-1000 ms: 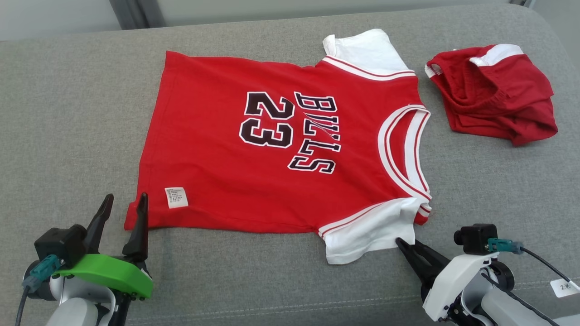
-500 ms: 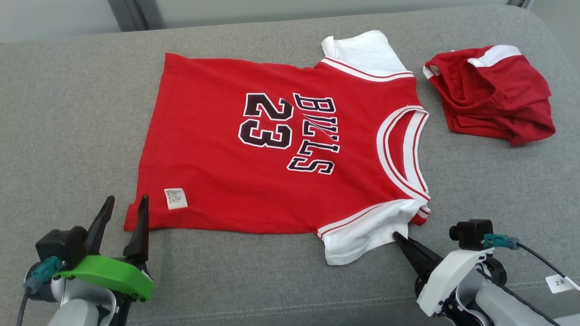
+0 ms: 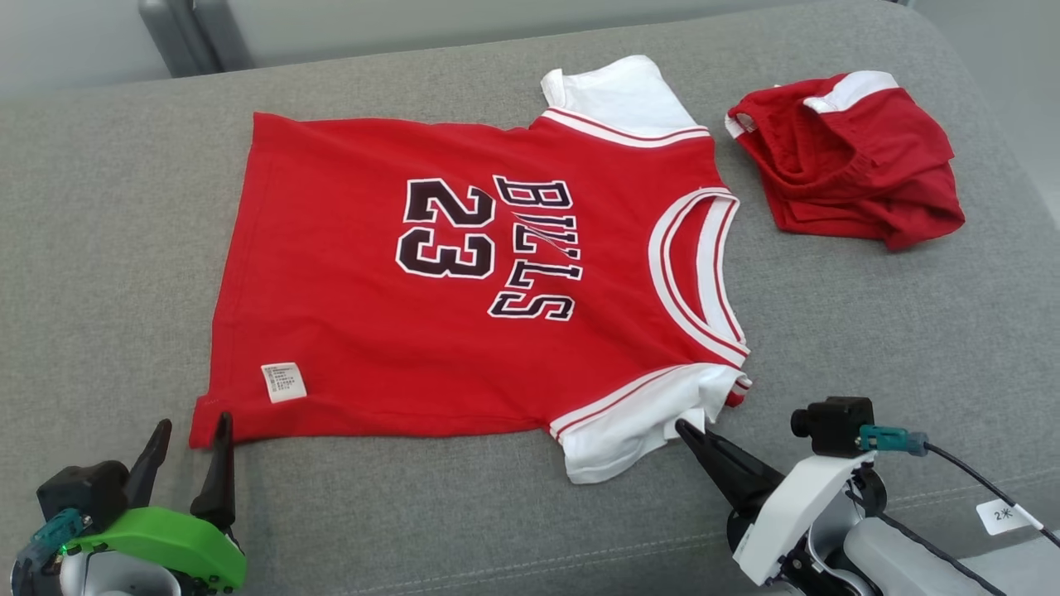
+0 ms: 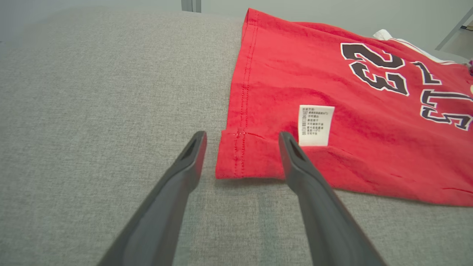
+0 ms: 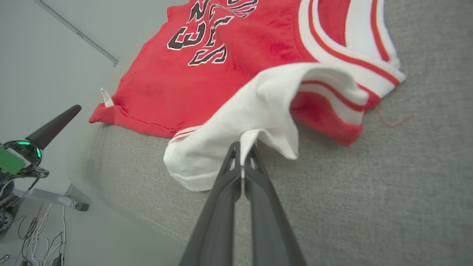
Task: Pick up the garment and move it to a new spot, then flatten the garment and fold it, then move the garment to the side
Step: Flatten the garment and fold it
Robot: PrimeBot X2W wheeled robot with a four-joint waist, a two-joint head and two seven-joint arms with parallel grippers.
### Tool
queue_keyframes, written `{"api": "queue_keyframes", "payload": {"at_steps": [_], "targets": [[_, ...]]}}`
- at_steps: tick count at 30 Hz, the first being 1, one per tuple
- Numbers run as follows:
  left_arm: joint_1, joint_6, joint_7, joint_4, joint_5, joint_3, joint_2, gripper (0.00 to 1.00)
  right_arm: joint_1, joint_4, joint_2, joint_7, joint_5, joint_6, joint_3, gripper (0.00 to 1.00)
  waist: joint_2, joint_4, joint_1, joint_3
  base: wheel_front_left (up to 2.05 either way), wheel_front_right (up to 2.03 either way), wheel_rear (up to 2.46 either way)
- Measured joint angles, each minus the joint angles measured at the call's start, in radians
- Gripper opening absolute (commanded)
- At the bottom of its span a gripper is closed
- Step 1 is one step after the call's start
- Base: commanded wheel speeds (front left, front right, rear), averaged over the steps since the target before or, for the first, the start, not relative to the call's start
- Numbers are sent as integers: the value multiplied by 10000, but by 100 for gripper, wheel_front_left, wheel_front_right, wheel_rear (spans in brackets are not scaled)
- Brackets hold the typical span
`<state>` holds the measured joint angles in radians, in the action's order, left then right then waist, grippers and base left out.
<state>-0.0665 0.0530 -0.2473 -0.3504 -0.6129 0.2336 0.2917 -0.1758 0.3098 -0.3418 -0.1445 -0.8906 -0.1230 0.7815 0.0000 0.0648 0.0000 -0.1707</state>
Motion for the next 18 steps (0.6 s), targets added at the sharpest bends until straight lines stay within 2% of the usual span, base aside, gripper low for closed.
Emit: {"api": "queue_keyframes", "payload": {"at_steps": [7, 18], "targets": [[-21, 100, 222, -328, -190, 12, 12, 100, 4, -313, -201, 13, -186, 0, 46, 0, 0, 271, 0, -103, 0, 0, 0], [-533, 257, 263, -637, -598, -84, -151, 100, 5, -602, -447, 102, -245, 0, 203, 0, 0, 298, 0, -211, 0, 0, 0]]}}
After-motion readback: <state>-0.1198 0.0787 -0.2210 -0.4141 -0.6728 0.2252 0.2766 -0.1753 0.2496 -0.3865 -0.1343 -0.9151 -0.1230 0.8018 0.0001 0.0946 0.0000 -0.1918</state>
